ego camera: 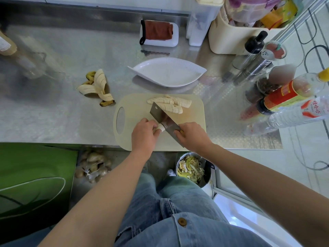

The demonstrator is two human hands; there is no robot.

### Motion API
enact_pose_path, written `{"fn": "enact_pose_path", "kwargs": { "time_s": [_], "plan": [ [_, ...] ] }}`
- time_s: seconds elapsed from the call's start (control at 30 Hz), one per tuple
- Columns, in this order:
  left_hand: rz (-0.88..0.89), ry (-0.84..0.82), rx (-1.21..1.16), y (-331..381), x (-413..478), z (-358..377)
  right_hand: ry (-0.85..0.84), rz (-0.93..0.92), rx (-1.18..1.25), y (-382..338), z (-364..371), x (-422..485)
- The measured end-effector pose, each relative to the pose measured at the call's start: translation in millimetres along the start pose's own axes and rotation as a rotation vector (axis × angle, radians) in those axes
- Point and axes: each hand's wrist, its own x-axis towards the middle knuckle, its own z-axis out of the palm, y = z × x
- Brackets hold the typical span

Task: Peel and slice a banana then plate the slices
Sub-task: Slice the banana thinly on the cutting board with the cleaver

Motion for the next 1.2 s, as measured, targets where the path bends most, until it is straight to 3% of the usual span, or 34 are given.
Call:
{"fn": "enact_pose_path", "kwargs": {
  "time_s": [0.2,0.87,1.2],
  "plan": [
    [0.007,0.001,0.009,-1.6,0.2,0.0,0.081,-0.038,0.048,-2.8,-4.4,-0.3],
    [-0.001,0.007,0.003,-0.9,-0.1,1.2,-0.004,-0.011,-0.013,-0.5,3.5,-0.5],
    [0.002,0.012,0.01,-1.6,-0.4,1.2,0.081,-0.064,0.028,-2.8,-2.1,1.4]
  ]
}}
